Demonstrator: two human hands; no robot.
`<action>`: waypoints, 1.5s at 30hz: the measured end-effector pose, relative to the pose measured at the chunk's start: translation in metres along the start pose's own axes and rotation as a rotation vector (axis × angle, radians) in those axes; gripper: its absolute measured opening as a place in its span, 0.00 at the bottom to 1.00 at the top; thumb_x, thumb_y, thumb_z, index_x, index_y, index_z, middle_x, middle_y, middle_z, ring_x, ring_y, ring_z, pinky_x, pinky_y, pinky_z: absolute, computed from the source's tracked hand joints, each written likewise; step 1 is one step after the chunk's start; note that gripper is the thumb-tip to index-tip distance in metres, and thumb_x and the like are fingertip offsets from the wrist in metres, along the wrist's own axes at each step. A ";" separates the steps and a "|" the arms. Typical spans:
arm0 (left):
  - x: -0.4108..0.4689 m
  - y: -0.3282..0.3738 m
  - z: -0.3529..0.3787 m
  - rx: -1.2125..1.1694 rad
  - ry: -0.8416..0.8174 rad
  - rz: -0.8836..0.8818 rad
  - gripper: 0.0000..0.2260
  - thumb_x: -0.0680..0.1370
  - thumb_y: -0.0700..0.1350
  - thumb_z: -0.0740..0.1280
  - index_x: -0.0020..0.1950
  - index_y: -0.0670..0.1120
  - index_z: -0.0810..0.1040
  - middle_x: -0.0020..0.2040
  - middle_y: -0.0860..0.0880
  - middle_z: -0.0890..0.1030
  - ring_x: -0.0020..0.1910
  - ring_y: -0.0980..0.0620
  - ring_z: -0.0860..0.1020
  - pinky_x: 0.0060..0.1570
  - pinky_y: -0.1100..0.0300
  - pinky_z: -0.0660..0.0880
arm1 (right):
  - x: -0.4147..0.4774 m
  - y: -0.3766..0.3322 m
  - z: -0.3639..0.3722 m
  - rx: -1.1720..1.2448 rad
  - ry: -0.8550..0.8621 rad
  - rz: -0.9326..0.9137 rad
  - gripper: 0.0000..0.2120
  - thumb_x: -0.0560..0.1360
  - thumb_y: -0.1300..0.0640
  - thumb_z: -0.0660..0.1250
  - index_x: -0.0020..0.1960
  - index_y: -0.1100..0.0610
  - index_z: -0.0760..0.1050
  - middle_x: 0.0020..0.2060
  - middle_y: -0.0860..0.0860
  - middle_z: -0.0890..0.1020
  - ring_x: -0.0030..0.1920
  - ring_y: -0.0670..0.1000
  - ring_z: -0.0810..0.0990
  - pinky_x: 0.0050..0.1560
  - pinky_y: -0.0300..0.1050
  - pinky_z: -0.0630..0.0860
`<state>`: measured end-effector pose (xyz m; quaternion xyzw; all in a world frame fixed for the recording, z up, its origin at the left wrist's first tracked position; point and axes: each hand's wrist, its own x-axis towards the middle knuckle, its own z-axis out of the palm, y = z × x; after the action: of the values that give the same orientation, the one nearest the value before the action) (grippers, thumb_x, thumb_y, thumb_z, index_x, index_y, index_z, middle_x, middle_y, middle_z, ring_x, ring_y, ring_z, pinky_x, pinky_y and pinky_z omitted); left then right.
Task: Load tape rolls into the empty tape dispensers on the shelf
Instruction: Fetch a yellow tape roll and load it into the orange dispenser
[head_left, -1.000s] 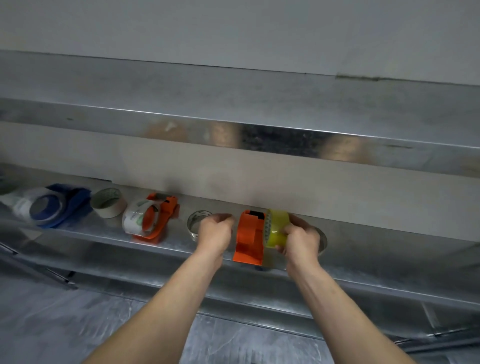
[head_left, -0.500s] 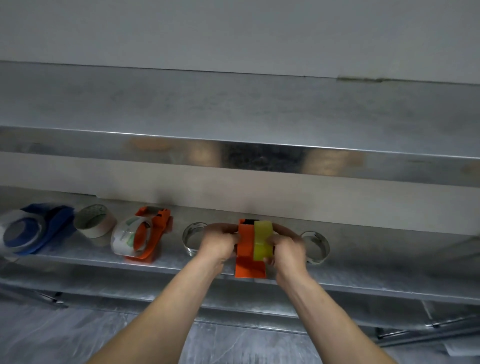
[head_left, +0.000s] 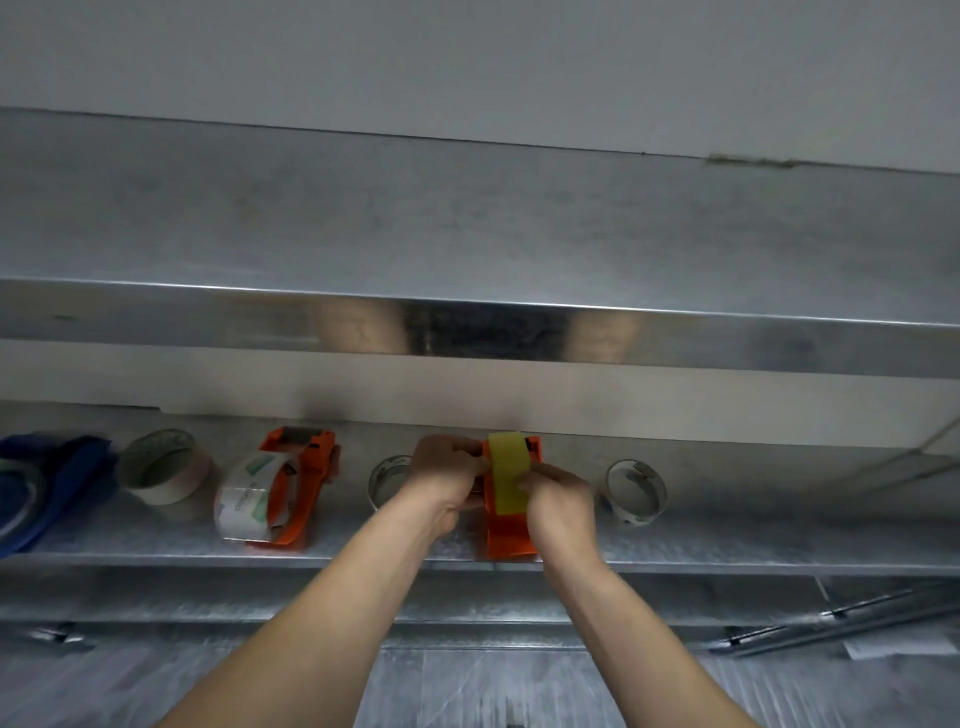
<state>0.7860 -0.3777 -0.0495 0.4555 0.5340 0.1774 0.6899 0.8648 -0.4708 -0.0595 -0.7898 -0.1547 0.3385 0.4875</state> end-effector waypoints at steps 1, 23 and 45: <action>0.001 0.000 0.000 0.004 0.002 -0.001 0.09 0.78 0.30 0.62 0.48 0.41 0.79 0.47 0.37 0.82 0.44 0.40 0.81 0.40 0.46 0.81 | -0.002 0.001 0.001 -0.053 -0.021 -0.035 0.08 0.72 0.62 0.64 0.39 0.55 0.82 0.32 0.50 0.83 0.36 0.54 0.76 0.37 0.48 0.68; 0.008 -0.046 0.009 0.105 -0.017 -0.101 0.11 0.79 0.51 0.67 0.47 0.43 0.78 0.45 0.40 0.84 0.44 0.41 0.84 0.49 0.46 0.82 | 0.018 0.036 -0.015 -0.114 -0.170 0.176 0.23 0.77 0.40 0.64 0.41 0.60 0.81 0.36 0.57 0.84 0.35 0.55 0.83 0.28 0.43 0.75; 0.006 -0.046 0.009 0.148 -0.059 -0.050 0.10 0.79 0.49 0.68 0.50 0.42 0.80 0.46 0.40 0.85 0.45 0.42 0.84 0.49 0.47 0.82 | 0.029 0.032 -0.018 -0.122 -0.289 0.123 0.18 0.79 0.44 0.63 0.46 0.59 0.80 0.27 0.53 0.75 0.28 0.52 0.76 0.31 0.45 0.76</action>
<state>0.7855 -0.4015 -0.0902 0.4965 0.5363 0.1066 0.6741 0.8955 -0.4815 -0.0929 -0.7690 -0.1952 0.4678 0.3896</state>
